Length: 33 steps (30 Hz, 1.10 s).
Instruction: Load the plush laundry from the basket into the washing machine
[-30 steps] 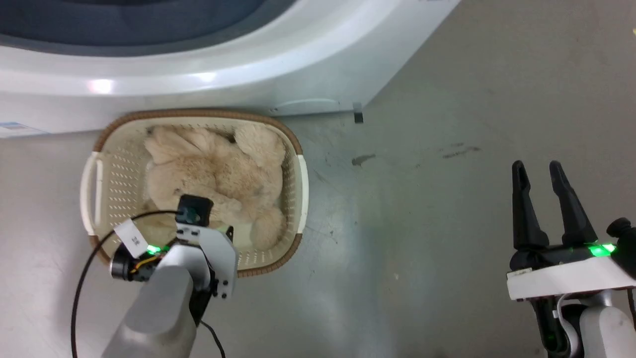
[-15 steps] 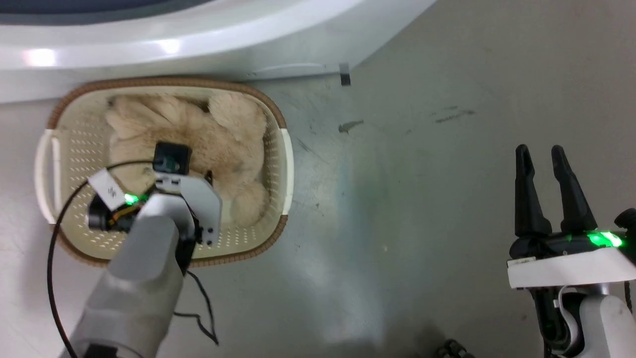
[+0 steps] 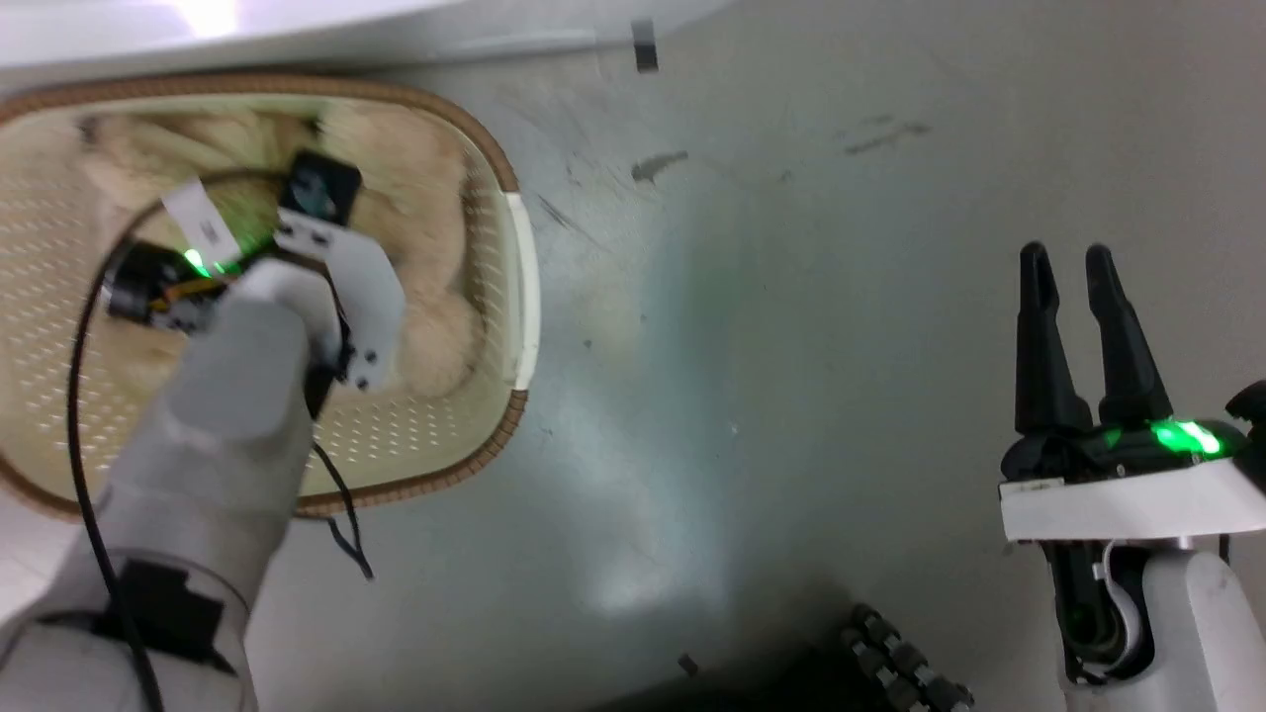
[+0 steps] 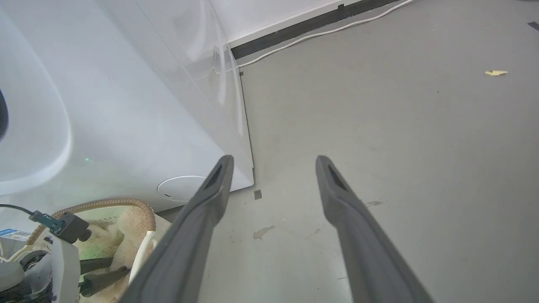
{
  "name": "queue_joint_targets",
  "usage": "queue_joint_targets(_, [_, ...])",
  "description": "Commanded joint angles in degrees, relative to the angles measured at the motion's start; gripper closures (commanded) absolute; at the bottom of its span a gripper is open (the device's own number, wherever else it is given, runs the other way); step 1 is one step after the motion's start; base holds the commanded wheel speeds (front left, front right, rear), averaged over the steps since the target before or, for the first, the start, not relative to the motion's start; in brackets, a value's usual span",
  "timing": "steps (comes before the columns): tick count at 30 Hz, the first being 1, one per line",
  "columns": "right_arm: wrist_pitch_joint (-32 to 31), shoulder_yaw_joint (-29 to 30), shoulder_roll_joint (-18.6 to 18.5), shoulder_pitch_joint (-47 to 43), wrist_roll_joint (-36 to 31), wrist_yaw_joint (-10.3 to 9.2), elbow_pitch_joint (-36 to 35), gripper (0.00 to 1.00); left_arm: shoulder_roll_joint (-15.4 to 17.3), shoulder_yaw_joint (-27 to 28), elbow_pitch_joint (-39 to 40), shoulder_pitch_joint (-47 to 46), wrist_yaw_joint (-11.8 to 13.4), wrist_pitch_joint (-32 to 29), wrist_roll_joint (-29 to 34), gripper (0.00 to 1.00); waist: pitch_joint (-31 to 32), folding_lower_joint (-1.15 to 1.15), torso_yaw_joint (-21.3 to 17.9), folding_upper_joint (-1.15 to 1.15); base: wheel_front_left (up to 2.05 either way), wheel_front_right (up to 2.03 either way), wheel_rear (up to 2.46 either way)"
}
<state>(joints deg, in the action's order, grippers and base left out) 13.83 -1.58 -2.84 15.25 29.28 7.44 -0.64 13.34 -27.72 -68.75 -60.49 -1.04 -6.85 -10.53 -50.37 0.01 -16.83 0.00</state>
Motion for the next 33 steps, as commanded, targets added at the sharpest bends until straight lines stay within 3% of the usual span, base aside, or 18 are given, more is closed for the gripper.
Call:
queue_joint_targets(1, [0.74,-0.32,-0.04,1.58,1.23,0.04,0.06,0.0,0.74,-1.08,-2.16,-2.77,0.33,-1.38,0.02,0.0,-2.63,-0.01,-1.45,0.0,0.0,0.0,0.0])
queue_joint_targets(8, [1.17,-1.16,-0.04,2.78,3.03,0.05,0.27,0.0,1.47,-1.78,-4.72,-5.56,0.04,-7.08,-1.48,0.0,-6.04,-0.01,-2.78,0.0,0.0,0.0,0.0])
queue_joint_targets(14, [1.17,-1.57,-0.04,3.0,3.48,0.05,0.63,0.0,1.63,-2.27,-4.82,-5.31,-1.67,-7.56,-2.07,0.0,-6.79,-0.01,-3.16,0.0,0.0,0.0,0.0])
queue_joint_targets(15, [1.17,-1.66,-0.04,3.02,3.52,0.05,0.65,0.0,1.76,-2.39,-4.84,-5.15,-2.04,-7.93,-2.16,0.64,-6.82,-0.01,-3.19,0.0,0.0,0.0,0.0])
queue_joint_targets(16, [1.17,-1.73,-0.04,3.04,3.54,0.05,0.68,0.0,1.81,-2.55,-4.85,-5.05,-2.36,-7.9,-2.2,1.0,-6.82,-0.01,-3.21,0.0,0.0,0.0,0.0])
queue_joint_targets(25, [1.17,-0.28,-0.04,3.13,2.0,0.05,0.88,0.0,1.23,-2.06,-3.99,-3.04,-2.73,-1.05,-3.97,1.0,-3.6,-0.01,-1.64,0.0,0.0,0.0,0.0])
queue_joint_targets(33, [1.17,2.23,-0.04,0.89,-1.69,0.05,1.07,0.0,-0.88,-0.91,-3.13,2.87,-2.43,10.2,-6.34,1.0,5.93,-0.01,2.02,0.0,0.0,0.0,0.0])
